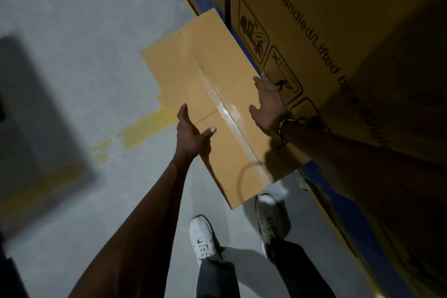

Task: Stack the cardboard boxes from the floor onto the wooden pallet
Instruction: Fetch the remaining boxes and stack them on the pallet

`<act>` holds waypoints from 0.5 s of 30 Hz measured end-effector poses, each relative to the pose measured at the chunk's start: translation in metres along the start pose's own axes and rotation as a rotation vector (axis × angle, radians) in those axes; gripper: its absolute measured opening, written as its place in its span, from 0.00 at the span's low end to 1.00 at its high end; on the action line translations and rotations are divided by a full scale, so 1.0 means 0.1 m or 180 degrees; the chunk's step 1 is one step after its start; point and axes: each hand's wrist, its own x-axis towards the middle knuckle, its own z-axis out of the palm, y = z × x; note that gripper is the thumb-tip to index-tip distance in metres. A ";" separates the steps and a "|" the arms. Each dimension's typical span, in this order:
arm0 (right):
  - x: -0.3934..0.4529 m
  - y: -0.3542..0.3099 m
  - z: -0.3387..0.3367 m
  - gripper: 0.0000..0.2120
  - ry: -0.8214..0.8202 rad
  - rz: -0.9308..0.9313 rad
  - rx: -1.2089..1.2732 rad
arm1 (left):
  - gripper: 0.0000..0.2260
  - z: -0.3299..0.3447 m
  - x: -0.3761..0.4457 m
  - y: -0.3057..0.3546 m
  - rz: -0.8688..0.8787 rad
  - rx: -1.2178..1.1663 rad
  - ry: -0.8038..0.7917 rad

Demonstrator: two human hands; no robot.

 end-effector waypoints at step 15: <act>0.06 0.13 0.06 0.43 -0.0160 0.0419 0.0816 | 0.53 -0.09 -0.11 -0.20 -0.0086 -0.0390 -0.0308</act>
